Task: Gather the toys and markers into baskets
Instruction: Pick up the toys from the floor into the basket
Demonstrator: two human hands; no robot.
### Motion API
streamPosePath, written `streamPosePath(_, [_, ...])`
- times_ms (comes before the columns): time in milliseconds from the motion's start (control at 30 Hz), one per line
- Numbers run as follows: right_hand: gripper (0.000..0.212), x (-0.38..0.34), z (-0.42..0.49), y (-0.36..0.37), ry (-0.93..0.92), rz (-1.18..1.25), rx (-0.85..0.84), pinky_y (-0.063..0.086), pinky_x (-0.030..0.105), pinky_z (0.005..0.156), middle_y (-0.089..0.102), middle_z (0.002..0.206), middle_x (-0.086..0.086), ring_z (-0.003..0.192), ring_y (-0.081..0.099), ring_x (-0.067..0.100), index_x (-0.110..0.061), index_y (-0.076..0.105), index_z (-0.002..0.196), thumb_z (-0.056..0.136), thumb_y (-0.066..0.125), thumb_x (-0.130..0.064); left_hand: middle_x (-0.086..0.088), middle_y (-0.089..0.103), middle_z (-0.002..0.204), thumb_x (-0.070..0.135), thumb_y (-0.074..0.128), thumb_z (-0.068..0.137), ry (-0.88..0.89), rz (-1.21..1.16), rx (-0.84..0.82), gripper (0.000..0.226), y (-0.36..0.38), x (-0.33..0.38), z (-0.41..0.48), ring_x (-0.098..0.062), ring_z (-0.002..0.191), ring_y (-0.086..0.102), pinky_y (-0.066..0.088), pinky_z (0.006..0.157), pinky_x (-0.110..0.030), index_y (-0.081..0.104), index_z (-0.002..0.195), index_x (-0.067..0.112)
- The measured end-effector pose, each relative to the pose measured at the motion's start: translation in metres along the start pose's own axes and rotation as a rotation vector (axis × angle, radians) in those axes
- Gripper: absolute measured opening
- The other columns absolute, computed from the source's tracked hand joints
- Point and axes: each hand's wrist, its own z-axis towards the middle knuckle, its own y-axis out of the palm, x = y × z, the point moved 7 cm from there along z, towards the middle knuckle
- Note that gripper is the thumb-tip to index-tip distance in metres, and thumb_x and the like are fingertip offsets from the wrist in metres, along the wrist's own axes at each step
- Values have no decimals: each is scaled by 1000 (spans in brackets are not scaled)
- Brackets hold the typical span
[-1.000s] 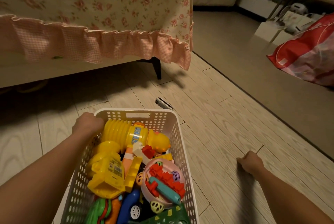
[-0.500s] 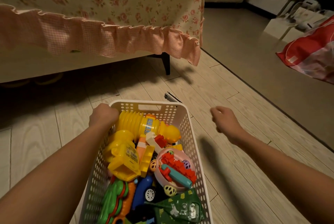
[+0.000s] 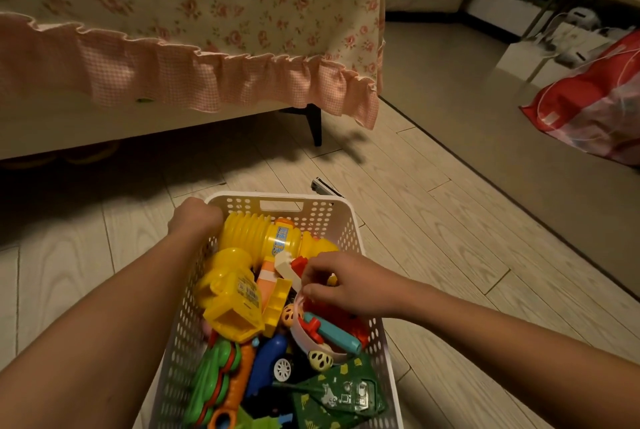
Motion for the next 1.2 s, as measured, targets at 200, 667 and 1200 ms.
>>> streamPosePath(200, [27, 6, 4, -30, 42, 172, 197, 48, 24, 81, 68, 98, -8, 91, 61, 3, -19, 68, 103, 101, 44, -31, -17, 54, 94, 17, 57, 90, -26, -9, -12, 30, -1, -3, 9, -37, 94, 58, 52, 83, -42, 55, 113, -1])
streamPosePath(667, [20, 188, 132, -63, 532, -22, 589, 40, 32, 70, 64, 103, 15, 90, 58, 31, -9, 58, 103, 87, 65, -20, -14, 54, 92, 19, 56, 91, -62, -16, 100, 30, -25, -19, 33, -29, 85, 54, 49, 76, -38, 55, 114, 0])
streamPosePath(1200, [11, 203, 157, -43, 568, 6, 612, 31, 31, 61, 61, 90, 18, 80, 51, 33, -8, 51, 87, 82, 60, -7, -13, 56, 91, 16, 54, 90, -80, -7, 155, 24, -26, -24, 38, -25, 78, 55, 43, 65, -32, 57, 108, 2])
